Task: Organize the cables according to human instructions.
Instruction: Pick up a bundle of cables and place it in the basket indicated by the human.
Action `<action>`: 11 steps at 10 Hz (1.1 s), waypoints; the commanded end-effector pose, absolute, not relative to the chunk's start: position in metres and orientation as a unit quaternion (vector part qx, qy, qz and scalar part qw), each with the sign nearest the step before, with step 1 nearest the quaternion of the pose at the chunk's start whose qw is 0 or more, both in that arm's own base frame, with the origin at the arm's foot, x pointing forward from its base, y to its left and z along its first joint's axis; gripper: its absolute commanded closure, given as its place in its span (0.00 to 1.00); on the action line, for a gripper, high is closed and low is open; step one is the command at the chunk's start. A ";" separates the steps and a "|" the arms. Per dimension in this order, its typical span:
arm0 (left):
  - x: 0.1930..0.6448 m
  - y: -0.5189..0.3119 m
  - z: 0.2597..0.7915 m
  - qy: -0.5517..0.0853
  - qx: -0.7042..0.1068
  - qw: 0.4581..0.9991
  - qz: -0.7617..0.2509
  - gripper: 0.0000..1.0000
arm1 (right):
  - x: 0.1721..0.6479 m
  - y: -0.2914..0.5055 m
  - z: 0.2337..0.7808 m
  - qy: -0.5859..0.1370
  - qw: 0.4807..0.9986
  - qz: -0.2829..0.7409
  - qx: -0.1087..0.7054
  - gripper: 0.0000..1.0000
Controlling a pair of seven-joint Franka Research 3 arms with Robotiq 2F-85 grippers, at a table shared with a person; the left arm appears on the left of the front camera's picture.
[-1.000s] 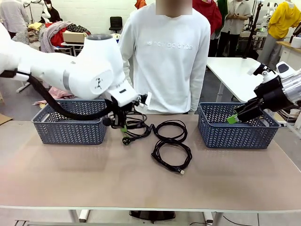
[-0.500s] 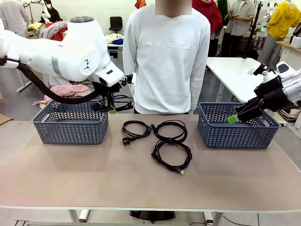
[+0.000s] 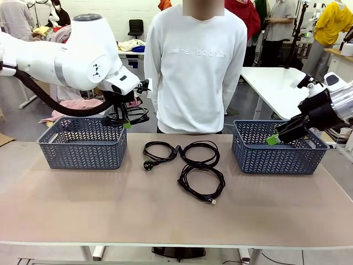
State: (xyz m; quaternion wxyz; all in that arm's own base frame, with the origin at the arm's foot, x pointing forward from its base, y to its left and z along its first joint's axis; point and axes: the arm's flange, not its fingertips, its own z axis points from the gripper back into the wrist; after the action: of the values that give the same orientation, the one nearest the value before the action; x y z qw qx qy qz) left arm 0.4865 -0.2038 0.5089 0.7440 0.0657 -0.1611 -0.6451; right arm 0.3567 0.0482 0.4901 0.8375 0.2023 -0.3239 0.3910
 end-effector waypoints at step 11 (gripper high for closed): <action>0.501 -0.097 0.497 -0.166 0.080 0.728 -0.661 0.85 | 0.359 0.047 0.489 -0.330 0.830 0.399 0.208 0.00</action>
State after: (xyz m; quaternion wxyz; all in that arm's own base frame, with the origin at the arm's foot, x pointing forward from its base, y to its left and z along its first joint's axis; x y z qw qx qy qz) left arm 0.5066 -0.1109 0.5034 0.7338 0.0842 -0.1502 -0.6572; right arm 0.3566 0.0481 0.4901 0.8375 0.2022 -0.3239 0.3909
